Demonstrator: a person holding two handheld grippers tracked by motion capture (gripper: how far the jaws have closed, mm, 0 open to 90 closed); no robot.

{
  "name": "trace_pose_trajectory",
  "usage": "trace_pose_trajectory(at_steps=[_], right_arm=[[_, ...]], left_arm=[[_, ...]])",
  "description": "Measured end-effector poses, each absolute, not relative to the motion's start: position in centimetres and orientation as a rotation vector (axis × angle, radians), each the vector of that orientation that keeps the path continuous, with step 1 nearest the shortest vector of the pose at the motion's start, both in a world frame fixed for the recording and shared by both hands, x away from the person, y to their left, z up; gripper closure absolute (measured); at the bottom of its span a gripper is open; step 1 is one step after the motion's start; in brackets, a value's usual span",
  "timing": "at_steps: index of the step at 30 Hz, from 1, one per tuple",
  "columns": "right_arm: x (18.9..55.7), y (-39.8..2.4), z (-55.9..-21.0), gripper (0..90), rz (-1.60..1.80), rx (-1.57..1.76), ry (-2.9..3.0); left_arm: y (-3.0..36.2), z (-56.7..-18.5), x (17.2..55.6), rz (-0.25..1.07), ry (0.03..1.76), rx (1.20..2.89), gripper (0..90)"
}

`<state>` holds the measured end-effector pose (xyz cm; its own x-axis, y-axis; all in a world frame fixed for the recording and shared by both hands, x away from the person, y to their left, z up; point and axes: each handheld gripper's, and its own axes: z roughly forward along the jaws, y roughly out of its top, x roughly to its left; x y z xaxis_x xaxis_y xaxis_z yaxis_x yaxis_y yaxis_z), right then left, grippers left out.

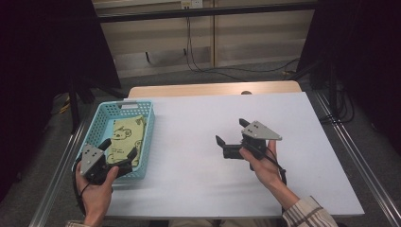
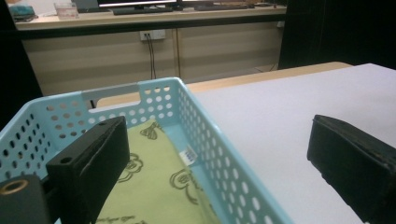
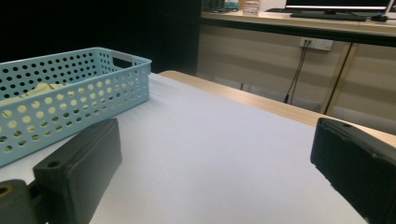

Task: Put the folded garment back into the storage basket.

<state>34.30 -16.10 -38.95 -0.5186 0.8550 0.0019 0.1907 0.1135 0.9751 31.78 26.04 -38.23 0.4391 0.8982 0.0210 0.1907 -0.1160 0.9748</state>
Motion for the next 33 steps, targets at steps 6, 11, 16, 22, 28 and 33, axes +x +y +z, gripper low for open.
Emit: trace_pose_trajectory(at_steps=[6, 11, 16, 22, 28, 33], right_arm=[[33.3, -18.6, -38.9, 1.5, 1.421, 1.035, 1.755], [32.5, -20.1, -39.0, 1.5, 1.403, 1.051, 1.735], [31.1, -22.6, -39.0, 1.5, 1.370, 1.085, 1.690], [29.5, -24.9, -39.5, 1.5, 1.353, 1.124, 1.668], [27.3, -27.1, -40.3, 1.5, 1.336, 1.176, 1.628], [25.8, -28.5, -40.6, 1.3, 1.335, 1.214, 1.575]], left_arm=[[24.2, -38.6, 31.8, 0.764, 0.967, 1.612, 5.6], [23.3, -38.7, 31.6, 0.751, 0.933, 1.623, 5.6], [22.9, -39.0, 31.4, 0.748, 0.926, 1.609, 5.4], [23.2, -39.5, 31.2, 0.729, 0.948, 1.588, 5.4], [23.5, -39.9, 30.7, 0.743, 0.960, 1.571, 5.3], [23.9, -39.8, 30.2, 0.753, 0.972, 1.550, 5.3]])
